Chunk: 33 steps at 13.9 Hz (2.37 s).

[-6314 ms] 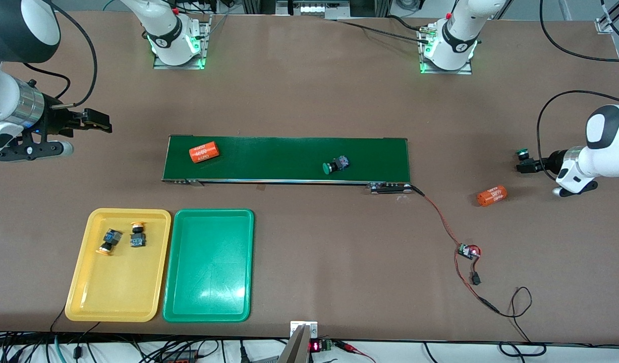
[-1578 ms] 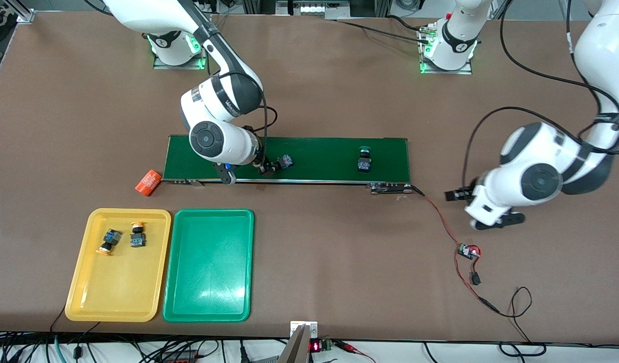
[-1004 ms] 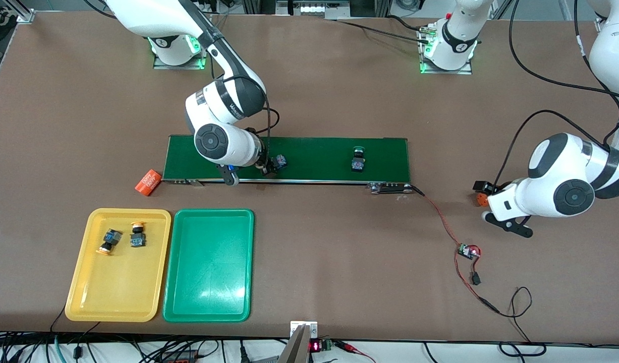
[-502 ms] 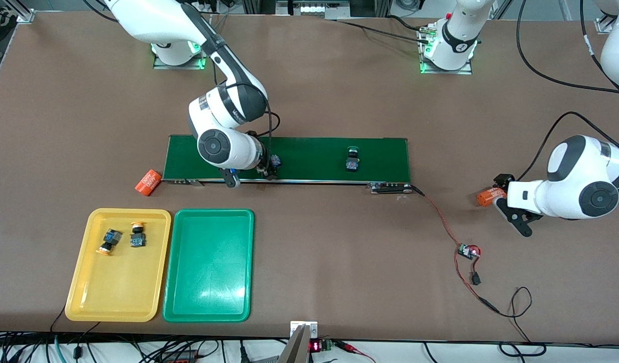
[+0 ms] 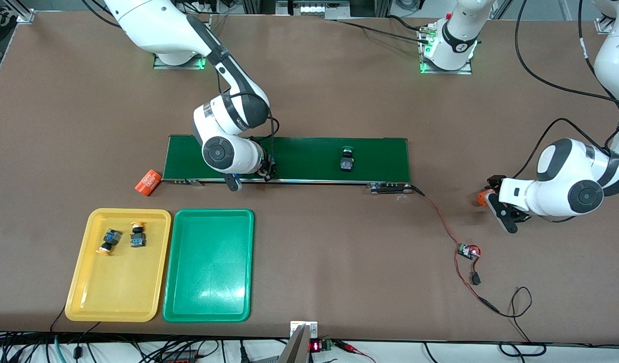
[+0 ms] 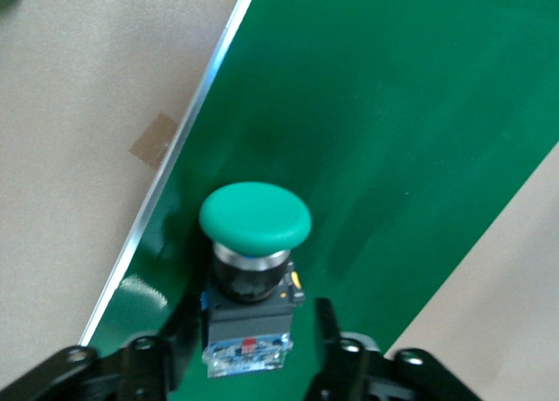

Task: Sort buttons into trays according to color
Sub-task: 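Grasp the cylinder with the left gripper while the right gripper lifts the button, then carry the green-cap button into the green tray with the right gripper, release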

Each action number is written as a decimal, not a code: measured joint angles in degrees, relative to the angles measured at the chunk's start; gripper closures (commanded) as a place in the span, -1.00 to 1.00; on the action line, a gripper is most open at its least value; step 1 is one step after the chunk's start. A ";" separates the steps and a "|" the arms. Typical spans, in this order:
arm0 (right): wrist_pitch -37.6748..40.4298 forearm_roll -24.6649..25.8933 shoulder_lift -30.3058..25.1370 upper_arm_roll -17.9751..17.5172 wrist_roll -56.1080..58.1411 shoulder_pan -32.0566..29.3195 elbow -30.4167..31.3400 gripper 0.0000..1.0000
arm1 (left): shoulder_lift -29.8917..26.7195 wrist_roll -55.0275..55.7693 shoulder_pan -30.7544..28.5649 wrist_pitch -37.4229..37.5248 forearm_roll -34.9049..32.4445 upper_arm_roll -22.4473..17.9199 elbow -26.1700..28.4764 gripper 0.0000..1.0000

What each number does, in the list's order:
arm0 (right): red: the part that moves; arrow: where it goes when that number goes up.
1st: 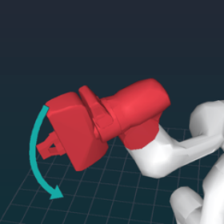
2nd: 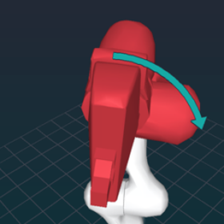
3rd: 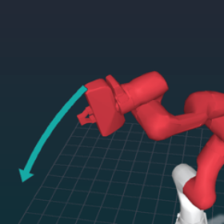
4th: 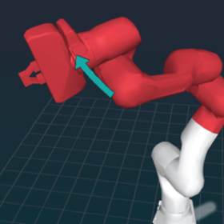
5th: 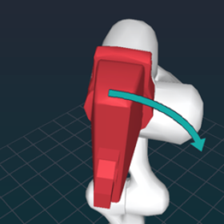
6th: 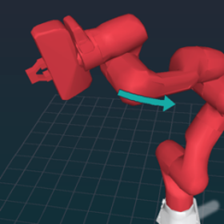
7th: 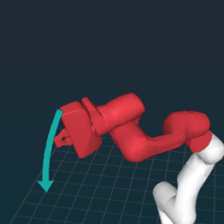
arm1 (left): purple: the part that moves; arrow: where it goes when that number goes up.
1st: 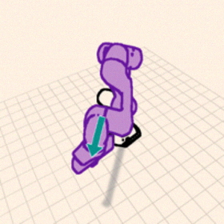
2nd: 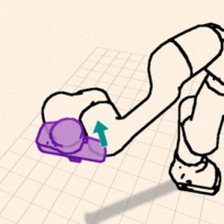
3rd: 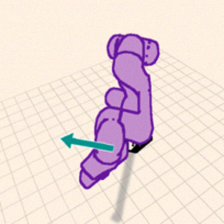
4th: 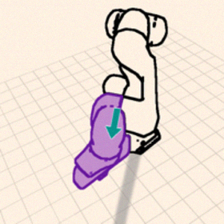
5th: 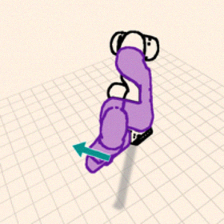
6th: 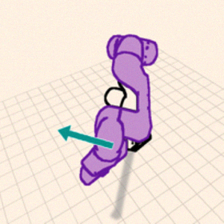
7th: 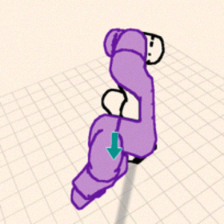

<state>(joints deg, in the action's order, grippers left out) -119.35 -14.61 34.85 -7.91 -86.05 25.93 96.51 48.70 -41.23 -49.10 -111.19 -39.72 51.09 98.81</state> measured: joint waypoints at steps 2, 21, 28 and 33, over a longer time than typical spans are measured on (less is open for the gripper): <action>0.04 0.01 0.00 0.00 1.37 0.00 0.00 0.22 | 0.01 -0.93 -1.25 -1.24 -0.03 -0.25 1.50 -1.00; 26.14 6.54 -1.66 2.25 29.52 -11.08 -19.42 0.22 | -0.13 -3.09 -7.27 -15.25 -5.43 -0.36 10.36 0.04; 23.12 10.76 -1.43 4.10 48.85 -15.23 -21.52 0.21 | -0.20 -2.98 -7.47 -15.09 -5.43 1.02 10.36 0.99; 11.87 11.63 -0.11 4.07 61.49 -14.22 -21.52 0.21 | -0.38 -0.69 -8.11 -6.30 -5.43 9.80 10.30 1.00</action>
<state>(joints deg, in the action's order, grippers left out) -107.48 -2.99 34.74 -3.84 -24.56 11.71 74.99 48.32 -41.92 -57.21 -117.49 -45.15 60.89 109.11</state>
